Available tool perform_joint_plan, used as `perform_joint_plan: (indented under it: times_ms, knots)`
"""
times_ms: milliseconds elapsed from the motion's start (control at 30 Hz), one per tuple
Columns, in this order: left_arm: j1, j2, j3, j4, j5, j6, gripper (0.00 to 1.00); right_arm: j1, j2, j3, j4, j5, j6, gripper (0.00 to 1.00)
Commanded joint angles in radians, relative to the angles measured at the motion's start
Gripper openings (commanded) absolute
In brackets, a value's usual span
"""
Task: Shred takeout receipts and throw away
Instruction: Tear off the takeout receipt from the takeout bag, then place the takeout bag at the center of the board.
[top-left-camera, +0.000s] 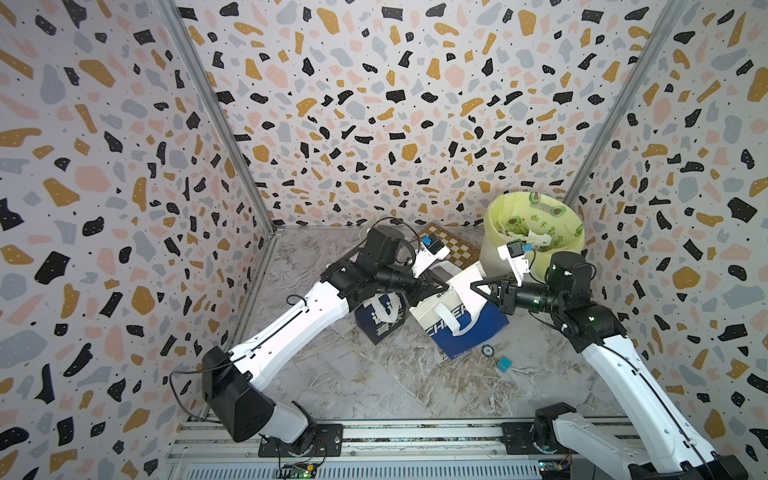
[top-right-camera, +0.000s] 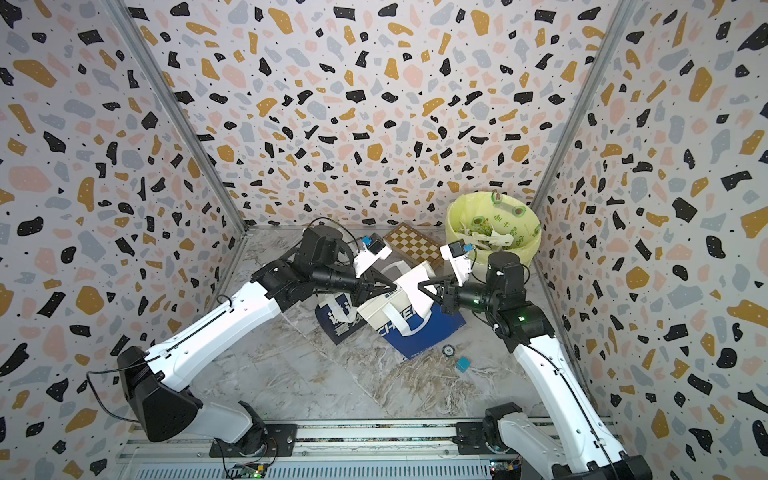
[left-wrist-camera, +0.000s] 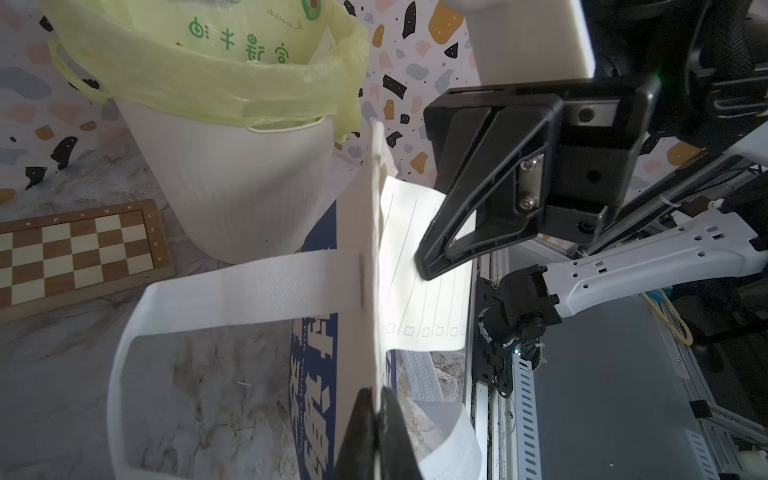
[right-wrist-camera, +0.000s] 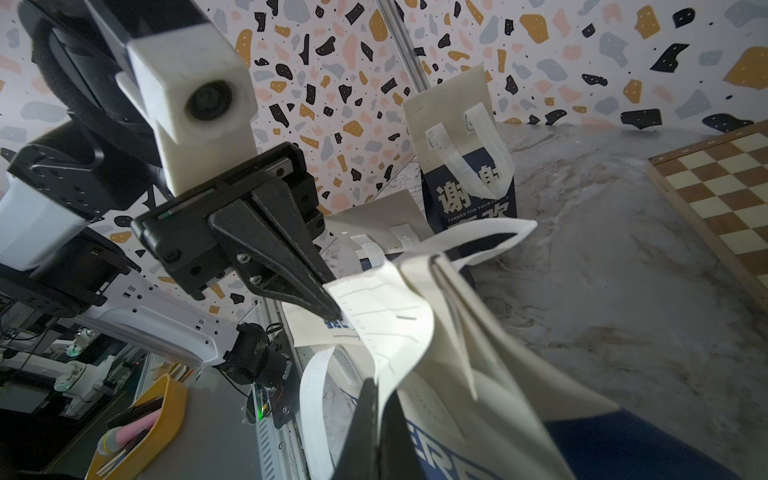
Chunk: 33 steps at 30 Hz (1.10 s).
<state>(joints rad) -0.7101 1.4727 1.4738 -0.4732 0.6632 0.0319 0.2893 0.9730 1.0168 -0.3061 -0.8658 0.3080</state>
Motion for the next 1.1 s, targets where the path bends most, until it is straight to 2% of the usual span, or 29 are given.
perform_joint_plan:
  times_ms: [0, 233, 433, 500, 567, 700, 800, 900, 1067]
  knots:
    - [-0.016, 0.018, 0.049, -0.051, -0.028, 0.047, 0.00, 0.037, -0.002, 0.062, -0.014, 0.062, -0.029, 0.00]
    - [-0.038, 0.069, 0.095, -0.166, -0.110, 0.125, 0.00, 0.181, 0.033, 0.158, -0.097, 0.192, -0.145, 0.00]
    - [-0.042, 0.087, 0.102, -0.192, -0.144, 0.138, 0.00, 0.200, 0.032, 0.179, -0.051, 0.114, -0.129, 0.00]
    - [-0.041, 0.089, 0.103, -0.193, -0.155, 0.141, 0.00, 0.200, 0.024, 0.186, -0.047, 0.127, -0.127, 0.00]
    - [-0.042, 0.087, 0.103, -0.195, -0.167, 0.146, 0.00, 0.196, 0.007, 0.191, -0.048, 0.192, -0.135, 0.00]
    - [-0.041, 0.091, 0.125, -0.211, -0.201, 0.165, 0.00, 0.171, -0.041, 0.177, -0.078, 0.527, -0.123, 0.00]
    - [-0.041, 0.099, 0.152, -0.231, -0.231, 0.186, 0.00, 0.103, -0.072, 0.143, -0.112, 0.734, -0.024, 0.00]
    - [-0.042, 0.122, 0.187, -0.272, -0.260, 0.220, 0.00, 0.040, -0.116, 0.082, -0.100, 0.754, 0.074, 0.00]
    - [-0.043, 0.160, 0.238, -0.336, -0.302, 0.269, 0.00, 0.036, -0.182, 0.000, 0.009, 0.707, 0.182, 0.00]
